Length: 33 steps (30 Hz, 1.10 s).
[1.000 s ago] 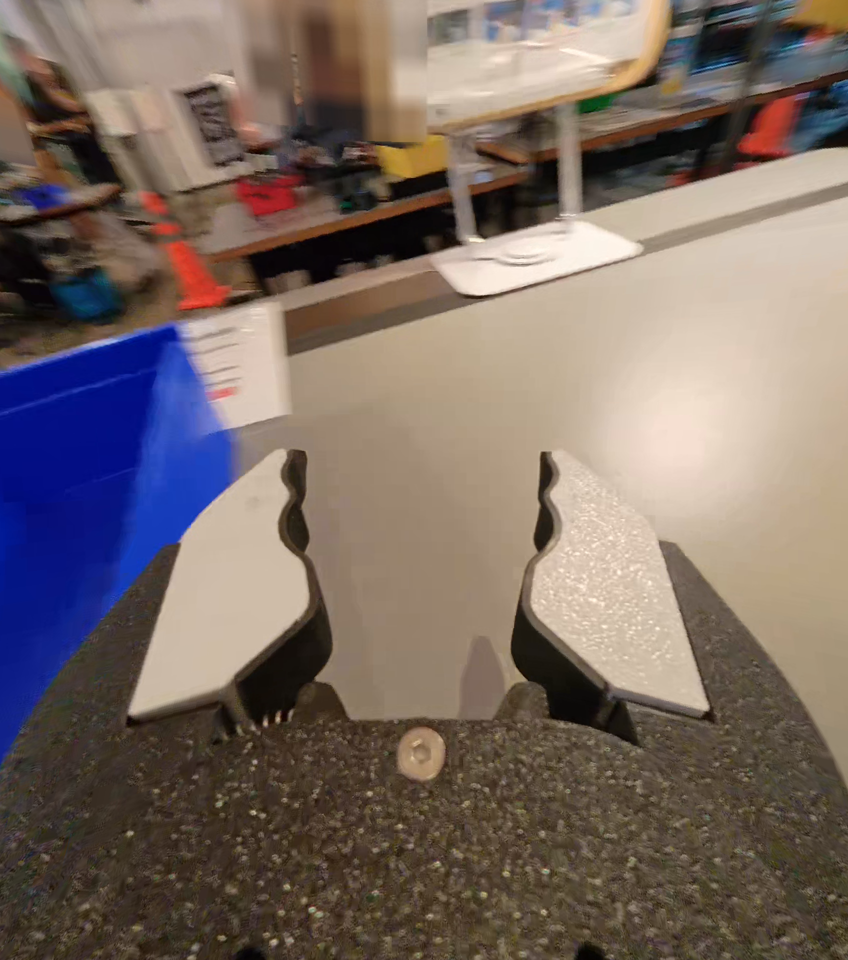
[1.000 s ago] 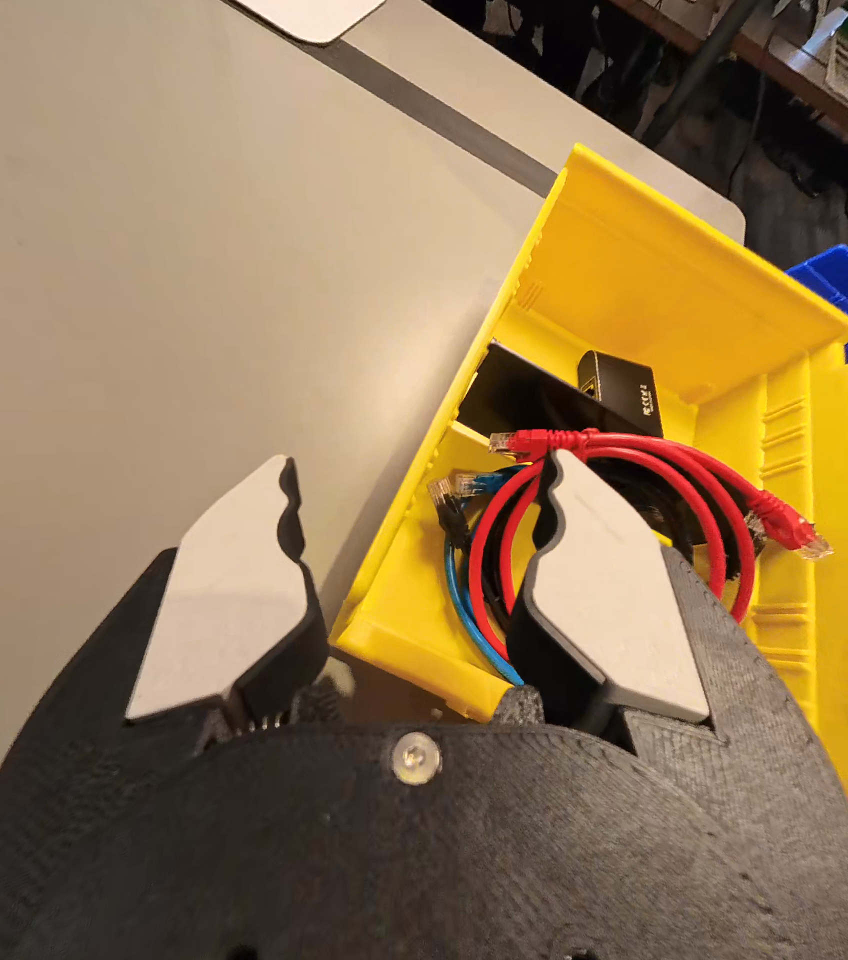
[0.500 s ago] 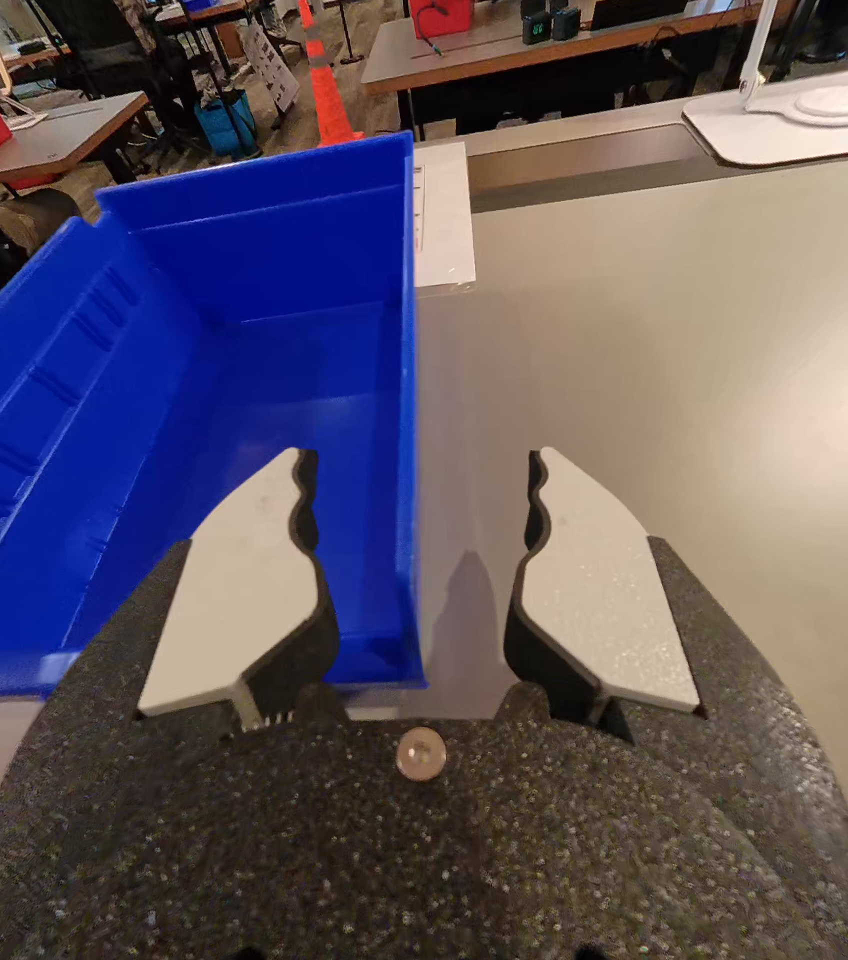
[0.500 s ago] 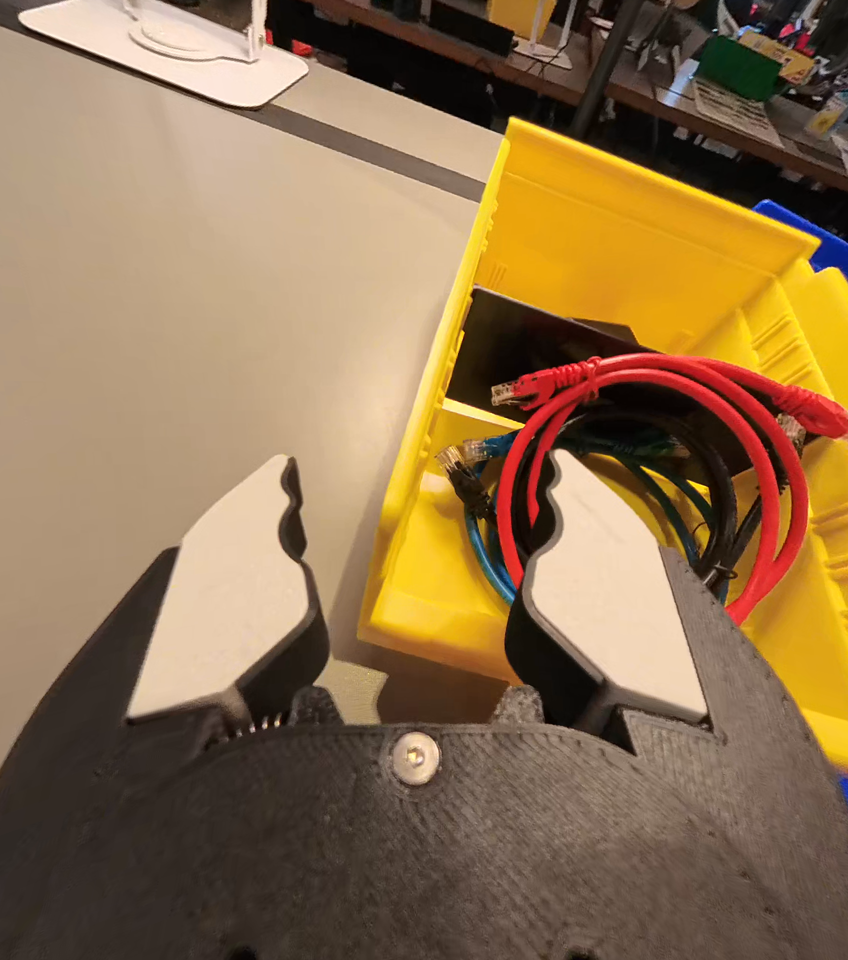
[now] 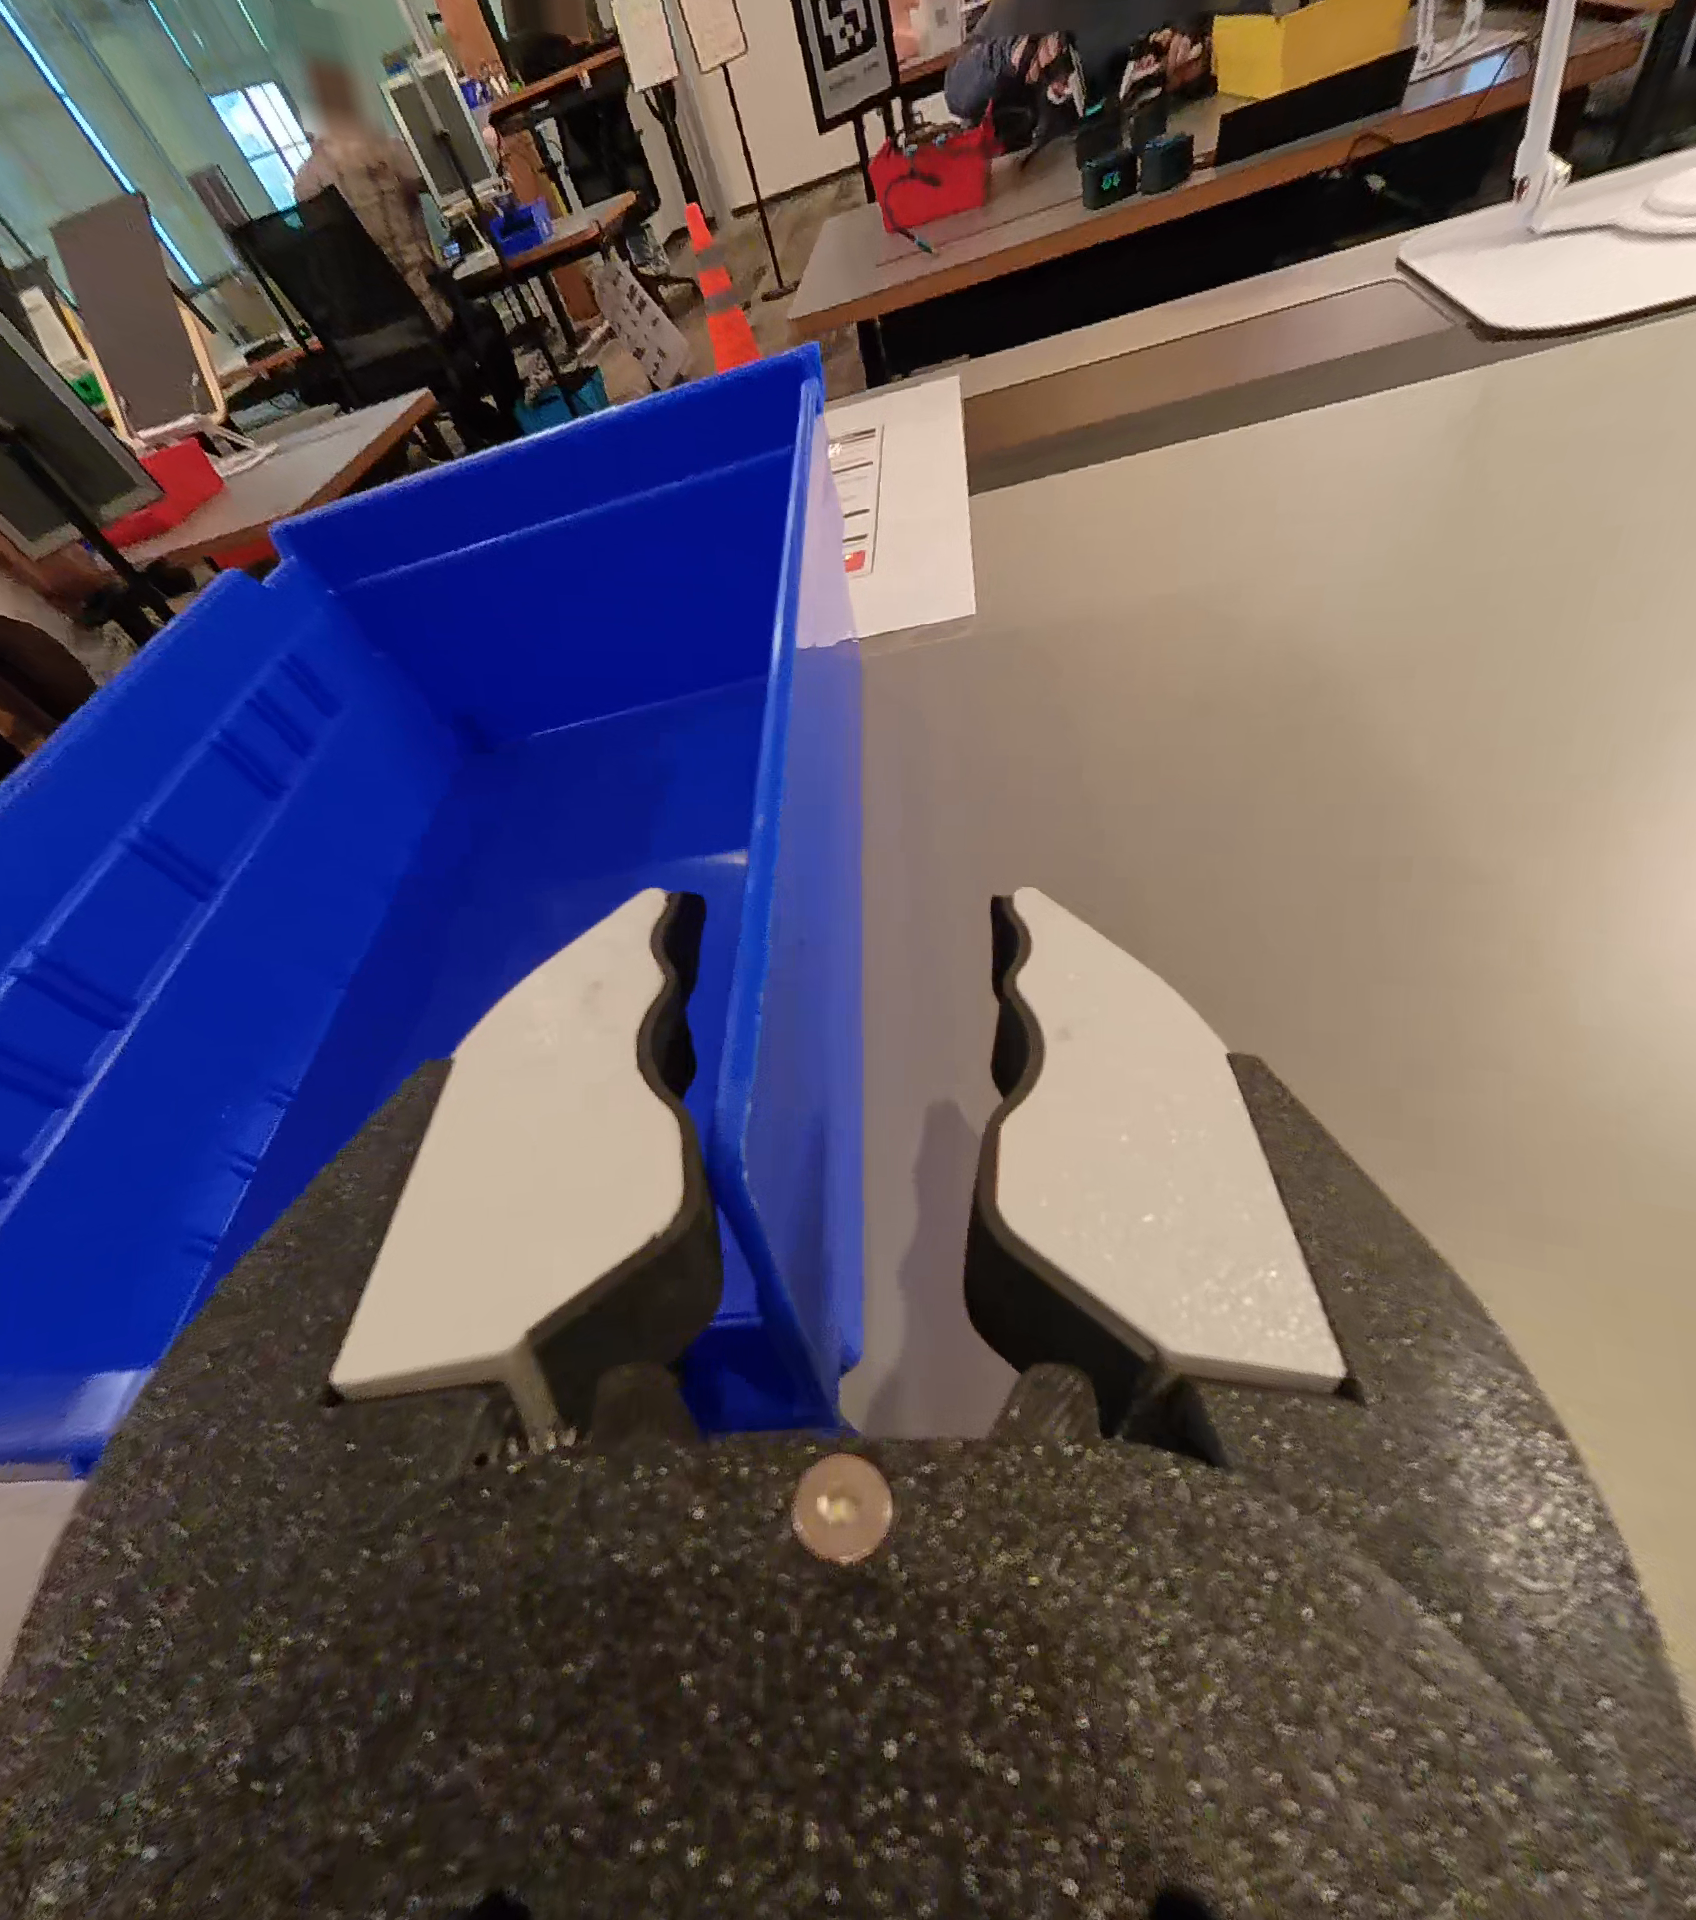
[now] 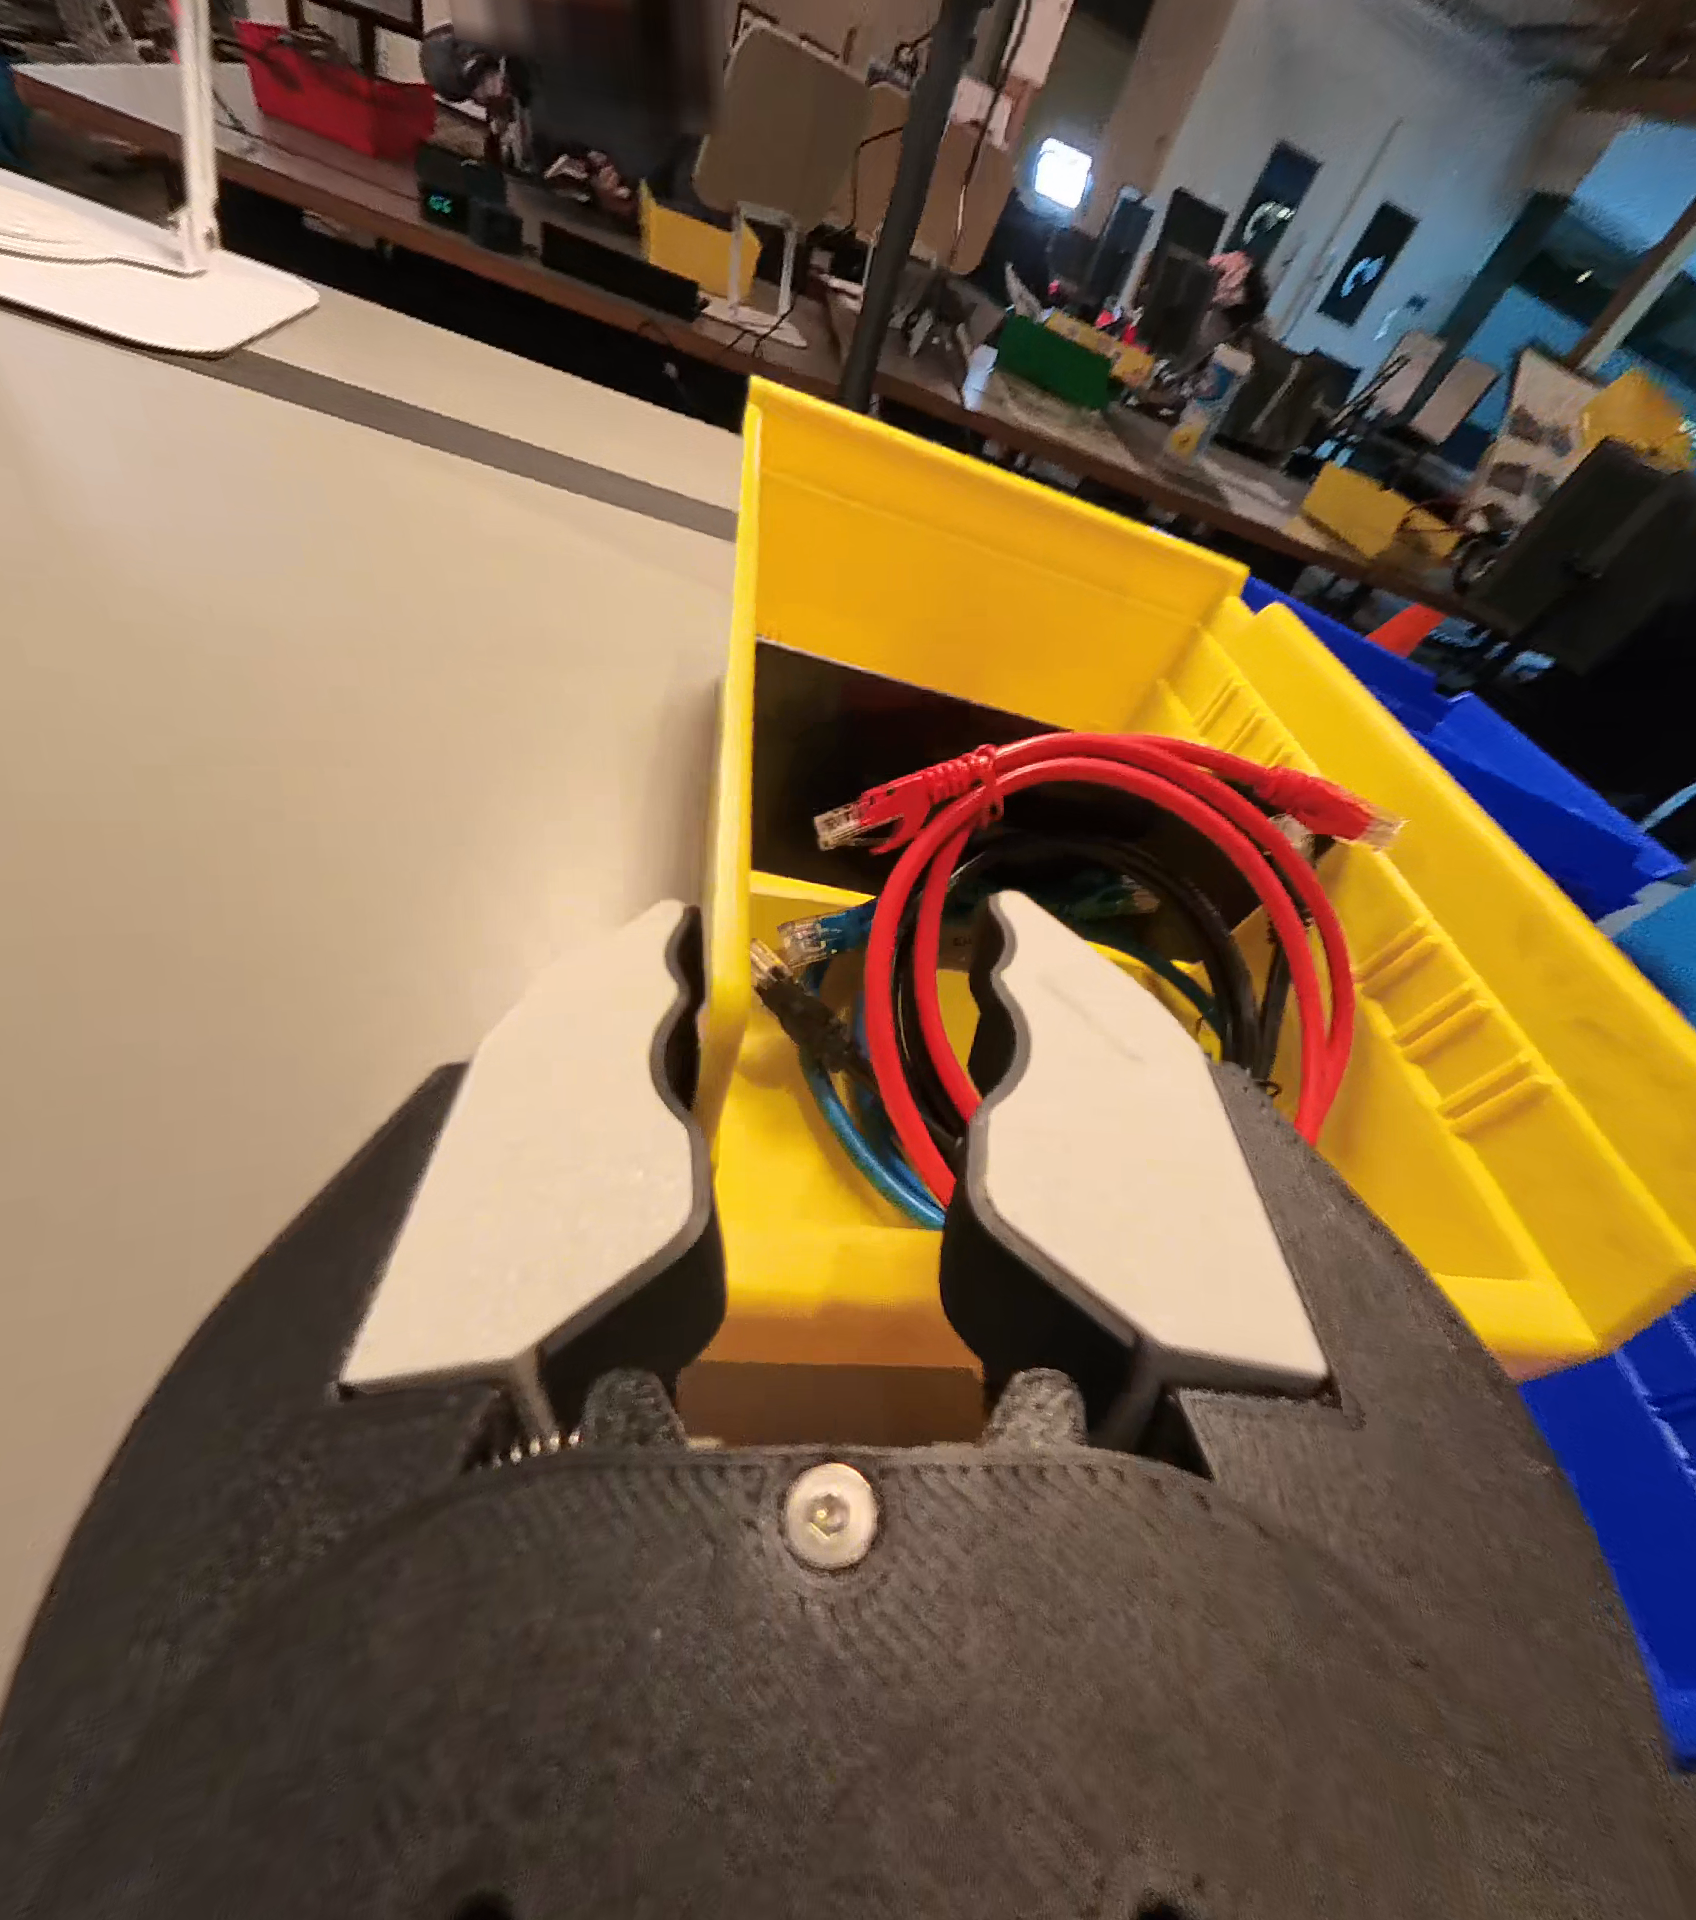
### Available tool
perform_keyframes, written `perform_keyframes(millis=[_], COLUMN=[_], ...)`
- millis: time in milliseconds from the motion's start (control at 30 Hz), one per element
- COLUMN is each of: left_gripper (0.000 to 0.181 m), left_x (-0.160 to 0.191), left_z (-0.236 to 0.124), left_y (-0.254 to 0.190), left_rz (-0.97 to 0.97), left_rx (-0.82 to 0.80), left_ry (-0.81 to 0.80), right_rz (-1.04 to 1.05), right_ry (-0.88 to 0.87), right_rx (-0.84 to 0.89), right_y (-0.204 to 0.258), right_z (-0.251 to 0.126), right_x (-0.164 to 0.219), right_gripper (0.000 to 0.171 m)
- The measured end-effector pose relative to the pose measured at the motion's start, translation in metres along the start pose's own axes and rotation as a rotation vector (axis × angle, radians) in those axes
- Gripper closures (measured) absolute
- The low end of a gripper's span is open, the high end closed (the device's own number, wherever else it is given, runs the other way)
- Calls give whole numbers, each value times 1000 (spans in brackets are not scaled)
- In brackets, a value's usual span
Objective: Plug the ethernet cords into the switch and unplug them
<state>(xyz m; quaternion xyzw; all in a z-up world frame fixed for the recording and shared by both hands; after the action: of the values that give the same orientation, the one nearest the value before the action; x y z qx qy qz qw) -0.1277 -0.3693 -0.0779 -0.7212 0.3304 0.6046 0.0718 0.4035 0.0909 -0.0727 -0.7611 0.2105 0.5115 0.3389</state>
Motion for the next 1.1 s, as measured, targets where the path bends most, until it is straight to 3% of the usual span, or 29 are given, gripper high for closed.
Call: perform_keyframes(millis=[200, 367, 800, 1100], left_gripper=[147, 177, 177, 177], left_x=[1, 1, 3, 2], left_z=[-9, -12, -29, -86], left_y=[1, 9, 0, -56], left_rz=[8, -68, -1, 85], left_rx=[-14, 2, 105, 425], left_ry=[-46, -74, -122, -220], right_rz=[-116, -164, -121, -117], right_ry=[-33, -10, -29, -81], right_rx=[45, 48, -79, -282], right_y=[12, 19, 24, 41], right_z=[-3, 0, -7, -12], right_x=[-1, -1, -2, -8], right_gripper=[141, 156, 166, 166])
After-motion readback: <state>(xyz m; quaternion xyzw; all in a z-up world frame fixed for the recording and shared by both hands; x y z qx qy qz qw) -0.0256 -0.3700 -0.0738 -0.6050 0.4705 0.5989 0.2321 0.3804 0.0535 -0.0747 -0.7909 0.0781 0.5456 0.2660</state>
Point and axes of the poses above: each gripper's, where its closed fingertips meet, z out along the fingers, x out of its underside, y = z × x across the jaws, the point moved 10 cm from there along -z, back along the fingers, and after that the axes turned 6 degrees about -x, right-handed, at the moved point
